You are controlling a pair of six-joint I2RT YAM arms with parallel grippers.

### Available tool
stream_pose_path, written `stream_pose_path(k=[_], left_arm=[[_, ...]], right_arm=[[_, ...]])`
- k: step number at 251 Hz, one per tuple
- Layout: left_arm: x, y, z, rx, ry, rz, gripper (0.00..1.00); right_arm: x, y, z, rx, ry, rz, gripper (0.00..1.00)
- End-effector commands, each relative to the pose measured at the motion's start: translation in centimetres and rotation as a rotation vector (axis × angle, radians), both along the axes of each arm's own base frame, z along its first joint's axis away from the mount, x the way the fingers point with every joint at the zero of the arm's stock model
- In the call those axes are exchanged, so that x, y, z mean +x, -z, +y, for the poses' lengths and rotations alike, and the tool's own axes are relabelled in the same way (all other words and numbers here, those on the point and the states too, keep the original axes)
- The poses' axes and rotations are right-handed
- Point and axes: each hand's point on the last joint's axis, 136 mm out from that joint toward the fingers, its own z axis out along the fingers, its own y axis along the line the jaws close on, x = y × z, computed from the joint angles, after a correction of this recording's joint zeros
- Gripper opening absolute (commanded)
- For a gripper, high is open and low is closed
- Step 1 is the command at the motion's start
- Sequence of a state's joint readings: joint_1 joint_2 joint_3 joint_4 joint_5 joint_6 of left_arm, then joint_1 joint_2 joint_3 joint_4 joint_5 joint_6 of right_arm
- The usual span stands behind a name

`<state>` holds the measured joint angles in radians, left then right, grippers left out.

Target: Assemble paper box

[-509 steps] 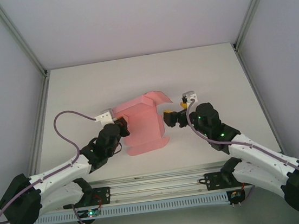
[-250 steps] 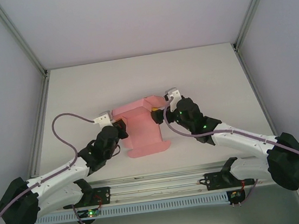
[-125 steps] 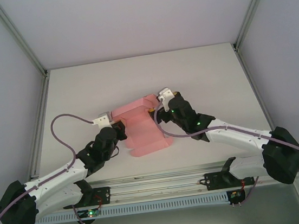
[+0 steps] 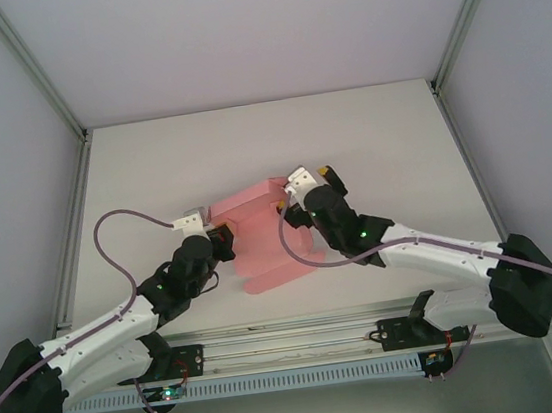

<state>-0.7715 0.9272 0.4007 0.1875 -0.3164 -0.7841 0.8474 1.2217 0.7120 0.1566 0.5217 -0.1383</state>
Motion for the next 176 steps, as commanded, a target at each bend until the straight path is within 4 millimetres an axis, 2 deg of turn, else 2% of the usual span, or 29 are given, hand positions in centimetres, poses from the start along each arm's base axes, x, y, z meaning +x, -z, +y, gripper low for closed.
stream_pose_path(k=[1, 30, 78, 120, 176], left_arm=[[0.0, -3.1, -1.0, -0.102, 0.029, -0.092, 0.0], [0.1, -2.7, -0.4, -0.089, -0.002, -0.076, 0.0], [0.1, -2.7, -0.2, -0.107, -0.008, -0.08, 0.0], [0.1, -2.4, 0.3, -0.089, -0.03, -0.064, 0.0], [0.2, -1.7, 0.8, -0.027, -0.045, -0.037, 0.0]], right_arm=[[0.0, 1.4, -2.5, -0.002, 0.02, 0.002, 0.98], [-0.2, 0.9, -3.6, 0.097, 0.006, 0.002, 0.98], [-0.6, 0.7, -6.1, 0.119, 0.045, -0.02, 0.98], [-1.3, 0.7, -7.2, 0.174, 0.053, -0.019, 0.98], [-1.9, -1.5, -8.1, 0.241, 0.05, -0.061, 0.98]])
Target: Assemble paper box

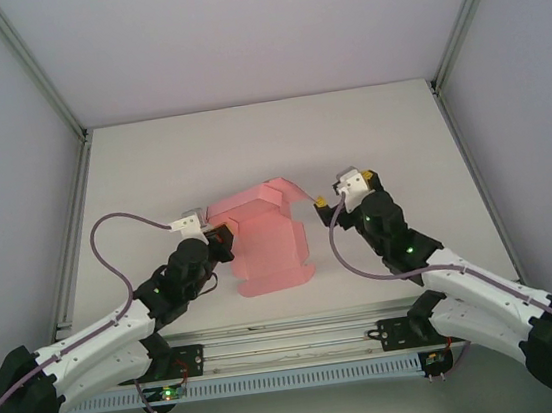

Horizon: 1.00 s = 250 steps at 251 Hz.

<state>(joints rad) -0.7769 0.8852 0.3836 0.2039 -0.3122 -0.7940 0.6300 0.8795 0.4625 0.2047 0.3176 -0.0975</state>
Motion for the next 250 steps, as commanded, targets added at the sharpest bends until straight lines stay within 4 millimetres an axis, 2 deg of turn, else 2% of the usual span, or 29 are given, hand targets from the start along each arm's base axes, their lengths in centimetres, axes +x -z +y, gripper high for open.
stream_pose_path(k=[1, 24, 54, 76, 118, 163, 220, 250], left_arm=[[0.6, -1.0, 0.8, 0.012, -0.051, -0.012, 0.0], [0.6, -0.7, 0.8, 0.036, -0.048, -0.005, 0.0], [0.4, -0.6, 1.0, 0.052, -0.046, 0.0, 0.0], [0.4, -0.6, 1.0, 0.054, -0.044, -0.001, 0.0], [0.5, -0.8, 0.9, 0.057, -0.043, -0.004, 0.0], [0.6, -0.8, 0.8, 0.056, -0.039, -0.002, 0.0], [0.7, -0.9, 0.4, 0.05, -0.029, 0.0, 0.0], [0.7, -1.0, 0.0, 0.05, -0.015, 0.001, 0.0]], right_arm=[[-0.3, -1.2, -0.6, 0.057, 0.011, -0.019, 0.98], [-0.1, -2.3, -1.8, 0.07, 0.053, -0.032, 0.98], [0.7, -3.3, -4.5, 0.1, 0.146, -0.028, 0.98], [1.2, -3.9, -5.1, 0.148, 0.13, -0.006, 0.98], [1.0, -5.2, -2.4, 0.241, -0.086, 0.022, 0.98], [-0.1, -4.4, 1.7, 0.266, -0.331, 0.114, 0.98], [-0.6, -4.6, 4.1, 0.318, -0.464, 0.158, 0.98], [-0.9, -4.9, 4.7, 0.329, -0.504, 0.15, 0.98]])
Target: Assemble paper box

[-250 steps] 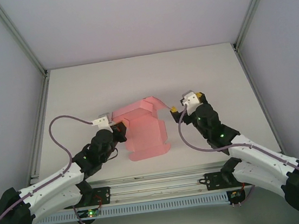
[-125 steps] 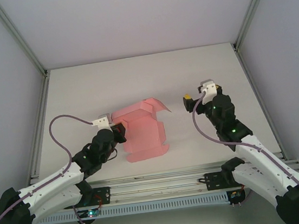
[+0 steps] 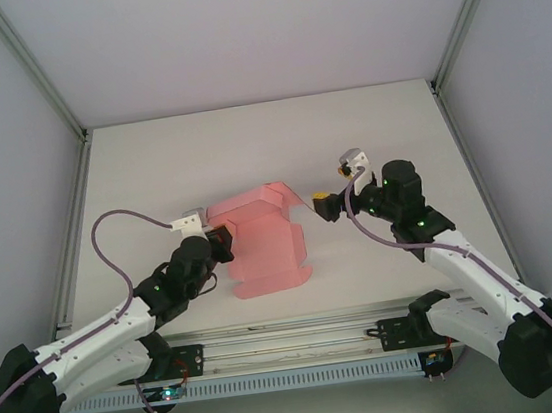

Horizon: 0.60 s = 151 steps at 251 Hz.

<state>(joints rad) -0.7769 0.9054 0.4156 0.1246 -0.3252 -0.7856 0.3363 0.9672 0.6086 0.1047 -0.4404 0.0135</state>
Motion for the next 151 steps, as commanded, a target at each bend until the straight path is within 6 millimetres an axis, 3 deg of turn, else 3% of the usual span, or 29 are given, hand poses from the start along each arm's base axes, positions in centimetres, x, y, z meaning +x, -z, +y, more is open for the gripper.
stream_pose_path(k=[1, 151], left_arm=[[0.7, -1.8, -0.3, -0.009, -0.005, -0.041, 0.0], [1.1, -2.1, -1.8, -0.025, 0.046, -0.032, 0.0]], right_arm=[[-0.7, -2.8, 1.6, 0.07, -0.098, -0.051, 0.98], [-2.5, -2.5, 6.5, 0.128, -0.297, -0.003, 0.98]])
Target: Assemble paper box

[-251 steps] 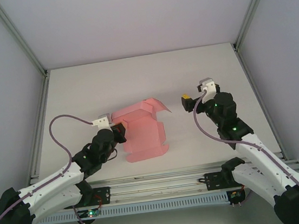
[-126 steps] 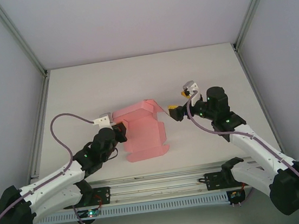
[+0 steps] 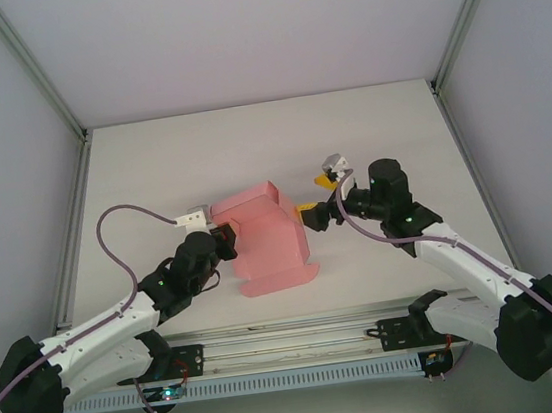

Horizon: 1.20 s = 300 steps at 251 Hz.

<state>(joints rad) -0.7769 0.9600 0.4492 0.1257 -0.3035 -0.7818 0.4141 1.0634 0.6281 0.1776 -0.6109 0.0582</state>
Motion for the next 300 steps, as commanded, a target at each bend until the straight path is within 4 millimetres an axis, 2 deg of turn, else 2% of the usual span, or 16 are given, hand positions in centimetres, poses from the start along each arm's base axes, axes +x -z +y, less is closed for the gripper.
stream_pose_path(k=[1, 58, 142, 200, 244, 278, 300], left_arm=[[0.7, -2.2, -1.0, -0.036, 0.026, -0.05, 0.0], [0.7, -2.0, -1.3, -0.034, 0.037, -0.042, 0.0], [1.2, -1.1, -1.2, -0.02, 0.005, -0.01, 0.0], [1.5, -1.3, -1.2, -0.033, -0.012, -0.01, 0.0], [1.6, -0.8, -0.7, -0.01, -0.043, 0.016, 0.0], [1.5, -1.2, -1.2, -0.027, -0.014, -0.004, 0.0], [1.4, -1.0, -0.8, -0.016, -0.026, -0.004, 0.0]], right_arm=[[-0.4, -2.6, 1.8, 0.059, -0.068, -0.057, 0.98], [-0.4, -2.2, 2.8, 0.048, -0.078, -0.044, 0.98], [-0.1, -2.8, 5.2, 0.069, -0.083, -0.009, 0.98], [0.5, -0.9, 6.7, 0.015, -0.056, 0.032, 0.97], [0.0, -0.2, 7.7, -0.026, -0.082, 0.021, 0.97], [0.3, 0.2, 7.2, -0.06, -0.046, 0.017, 0.93], [-0.1, 0.1, 6.7, -0.092, -0.049, -0.011, 0.94]])
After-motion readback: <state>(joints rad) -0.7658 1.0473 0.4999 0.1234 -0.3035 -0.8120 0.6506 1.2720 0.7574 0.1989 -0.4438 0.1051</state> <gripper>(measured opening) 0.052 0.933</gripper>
